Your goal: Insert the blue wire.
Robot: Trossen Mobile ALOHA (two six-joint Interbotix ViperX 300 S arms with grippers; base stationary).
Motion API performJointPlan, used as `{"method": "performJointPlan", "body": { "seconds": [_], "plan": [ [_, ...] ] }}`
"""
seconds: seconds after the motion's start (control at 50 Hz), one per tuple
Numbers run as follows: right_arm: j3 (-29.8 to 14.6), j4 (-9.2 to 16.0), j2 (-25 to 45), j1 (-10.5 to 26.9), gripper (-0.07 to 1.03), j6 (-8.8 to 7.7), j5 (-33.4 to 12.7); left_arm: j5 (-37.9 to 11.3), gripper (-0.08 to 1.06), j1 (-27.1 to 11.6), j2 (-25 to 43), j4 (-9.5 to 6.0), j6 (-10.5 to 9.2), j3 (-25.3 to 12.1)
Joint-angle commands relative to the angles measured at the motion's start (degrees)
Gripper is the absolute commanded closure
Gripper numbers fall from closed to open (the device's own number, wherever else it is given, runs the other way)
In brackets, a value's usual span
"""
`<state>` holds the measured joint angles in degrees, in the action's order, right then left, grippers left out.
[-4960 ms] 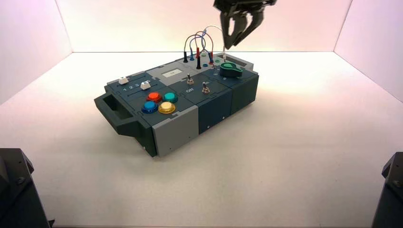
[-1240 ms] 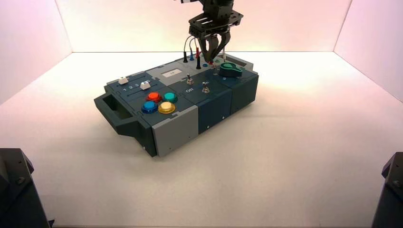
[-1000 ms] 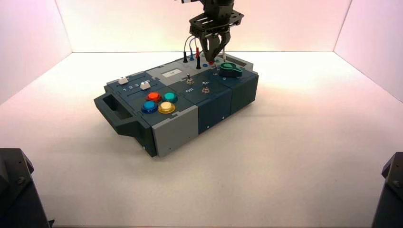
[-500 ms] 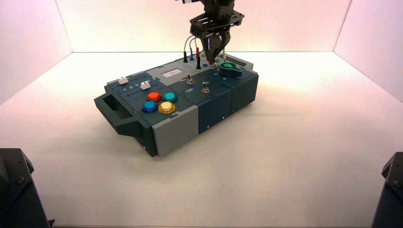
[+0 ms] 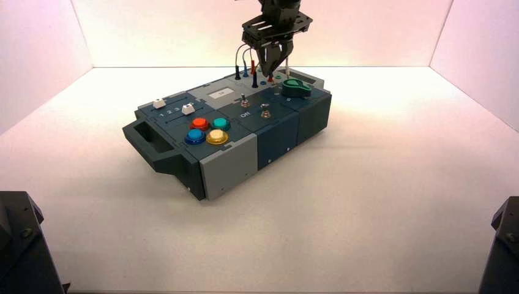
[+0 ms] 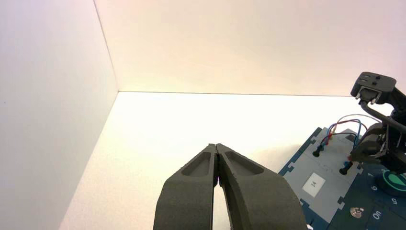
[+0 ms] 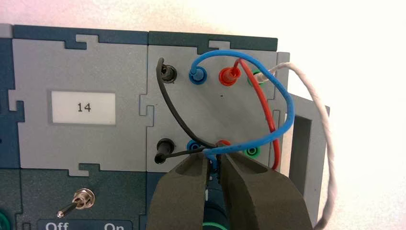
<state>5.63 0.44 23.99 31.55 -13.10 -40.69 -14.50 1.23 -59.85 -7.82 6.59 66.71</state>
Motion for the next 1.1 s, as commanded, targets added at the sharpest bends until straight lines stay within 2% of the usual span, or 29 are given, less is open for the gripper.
{"method": "performJointPlan", "body": {
  "seconds": [0.02,0.2,0.88,1.1],
  "plan": [
    [-0.6,0.0,-4.9,-1.4,0.99,0.35,1.3,0.9,1.01,0.8,0.2,0.09,0.18,-2.1],
    [0.0,0.4,-6.5,-1.4,0.99,0.62,1.4,1.0,1.01,0.9,0.2,0.09,0.09,-2.1],
    [5.4,7.2,-8.4,0.1,0.99,0.62,6.5,1.0,1.01,1.1,0.3,0.09,0.18,-2.1],
    [5.4,7.8,-8.9,0.6,0.99,0.62,7.1,1.0,1.01,1.1,0.2,0.09,0.09,-1.9]
  ]
}}
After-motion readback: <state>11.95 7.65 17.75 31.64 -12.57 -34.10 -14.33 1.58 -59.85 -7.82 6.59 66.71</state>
